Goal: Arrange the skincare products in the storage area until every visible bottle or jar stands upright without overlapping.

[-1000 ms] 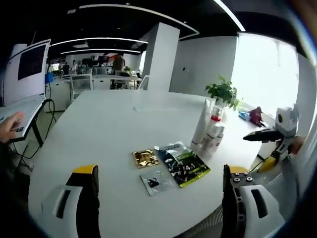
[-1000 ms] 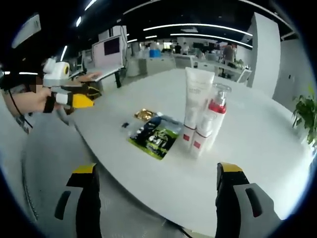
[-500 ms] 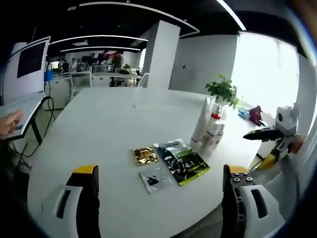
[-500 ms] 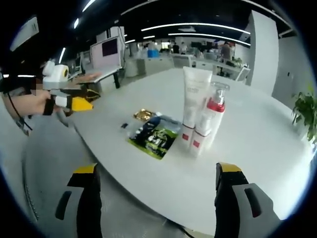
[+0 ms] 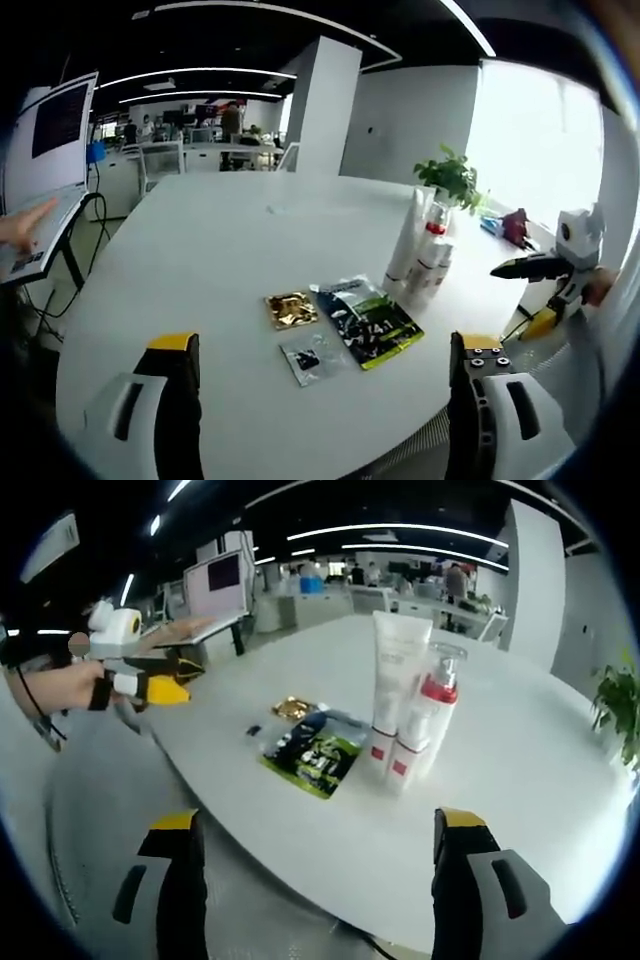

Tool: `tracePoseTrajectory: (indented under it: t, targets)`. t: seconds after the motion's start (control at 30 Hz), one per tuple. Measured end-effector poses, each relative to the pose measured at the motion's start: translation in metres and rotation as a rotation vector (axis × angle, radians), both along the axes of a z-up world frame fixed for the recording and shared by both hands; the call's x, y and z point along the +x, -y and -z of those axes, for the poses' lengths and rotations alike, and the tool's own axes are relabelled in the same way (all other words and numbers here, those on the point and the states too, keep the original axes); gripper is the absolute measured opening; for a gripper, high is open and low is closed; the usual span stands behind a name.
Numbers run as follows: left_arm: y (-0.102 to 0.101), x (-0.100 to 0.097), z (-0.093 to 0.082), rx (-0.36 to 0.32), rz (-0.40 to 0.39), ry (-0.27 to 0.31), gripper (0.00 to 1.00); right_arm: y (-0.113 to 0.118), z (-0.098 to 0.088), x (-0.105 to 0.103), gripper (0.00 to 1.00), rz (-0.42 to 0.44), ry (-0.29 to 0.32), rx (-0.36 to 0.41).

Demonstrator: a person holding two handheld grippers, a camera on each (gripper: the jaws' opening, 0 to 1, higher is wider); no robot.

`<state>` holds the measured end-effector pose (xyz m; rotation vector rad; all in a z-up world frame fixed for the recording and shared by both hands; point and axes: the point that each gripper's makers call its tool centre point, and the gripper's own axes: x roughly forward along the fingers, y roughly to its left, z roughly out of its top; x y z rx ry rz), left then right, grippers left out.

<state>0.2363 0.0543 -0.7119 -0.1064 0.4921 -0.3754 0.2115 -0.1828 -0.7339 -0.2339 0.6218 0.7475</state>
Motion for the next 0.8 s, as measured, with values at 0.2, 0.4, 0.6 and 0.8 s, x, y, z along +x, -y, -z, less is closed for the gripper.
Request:
tracePoseTrajectory:
  t: [0.2,0.4,0.6,0.8]
  targets:
    - [-0.0004,-0.0003,0.0006,-0.001,-0.004,-0.002,0.97,-0.0005,0.0,-0.0005,0.94,-0.002,-0.001,0.001]
    - [-0.0011,0.0001,0.0017,-0.004,0.0,-0.004,0.97,-0.0005,0.0009,-0.0007,0.93,-0.002,-0.004,-0.002]
    - [-0.002,0.0001,0.0026,-0.002,0.001,-0.006,0.97,-0.0011,0.0007,-0.0015,0.93,-0.005,-0.005,-0.003]
    - [-0.0013,-0.001,0.0039,0.004,0.006,-0.013,0.96,-0.0015,0.0017,-0.0016,0.93,-0.009,-0.007,-0.005]
